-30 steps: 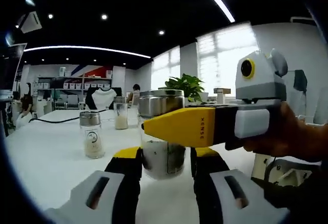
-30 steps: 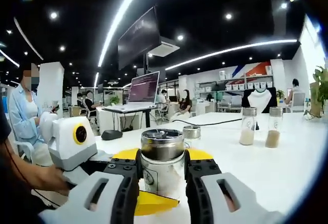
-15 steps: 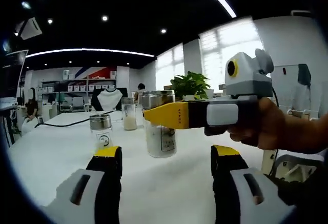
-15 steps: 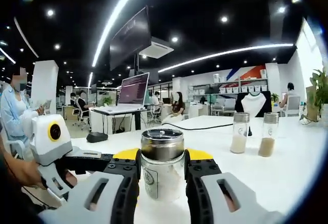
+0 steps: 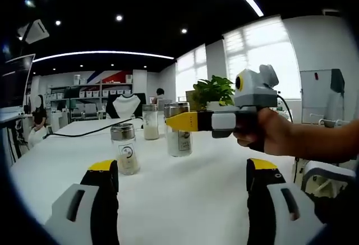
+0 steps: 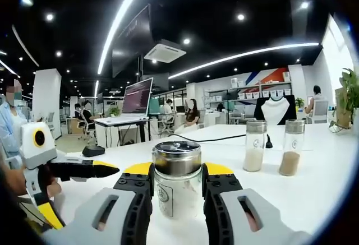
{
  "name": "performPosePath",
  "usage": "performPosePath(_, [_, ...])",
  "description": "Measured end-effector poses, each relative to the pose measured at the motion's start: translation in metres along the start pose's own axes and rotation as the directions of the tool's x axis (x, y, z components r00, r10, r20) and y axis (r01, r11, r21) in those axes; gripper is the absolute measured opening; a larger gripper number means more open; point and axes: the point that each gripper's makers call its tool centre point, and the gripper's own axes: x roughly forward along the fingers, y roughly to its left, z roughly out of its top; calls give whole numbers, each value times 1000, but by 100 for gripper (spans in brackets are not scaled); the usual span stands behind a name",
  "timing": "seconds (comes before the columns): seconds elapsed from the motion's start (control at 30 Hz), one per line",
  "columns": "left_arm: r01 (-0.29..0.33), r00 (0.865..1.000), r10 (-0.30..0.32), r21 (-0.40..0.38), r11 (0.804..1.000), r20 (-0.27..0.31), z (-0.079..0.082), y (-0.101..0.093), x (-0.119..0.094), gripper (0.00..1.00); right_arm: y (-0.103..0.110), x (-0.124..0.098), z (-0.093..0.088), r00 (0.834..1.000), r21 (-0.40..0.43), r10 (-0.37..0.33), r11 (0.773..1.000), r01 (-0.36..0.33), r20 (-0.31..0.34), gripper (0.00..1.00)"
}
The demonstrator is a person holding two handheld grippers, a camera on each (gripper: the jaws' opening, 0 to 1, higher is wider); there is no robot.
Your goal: Rotate the seasoning bottle until the label or dispensing opening points toward the visible target arrow and the bottle remains upright within the marked orientation range
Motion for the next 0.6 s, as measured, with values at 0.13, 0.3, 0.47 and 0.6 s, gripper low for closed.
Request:
performPosePath(0.13, [-4, 1000, 4, 8, 1000, -11, -2, 2, 0, 100, -8, 6, -7, 1000, 22, -5, 1000, 5, -16, 30])
performPosePath(0.3, [-4, 1000, 5, 29, 1000, -22, -3, 2, 0, 100, -13, 13, -14, 999, 25, -12, 1000, 13, -31, 30])
performPosePath(0.47, [-7, 1000, 7, 5, 1000, -28, -4, 5, -1, 100, -17, 21, -19, 999, 15, -8, 1000, 9, -42, 30])
performPosePath(0.6, [-12, 999, 12, 12, 1000, -33, -5, 7, -2, 100, -21, 27, -26, 998, 1, -5, 1000, 5, -65, 30])
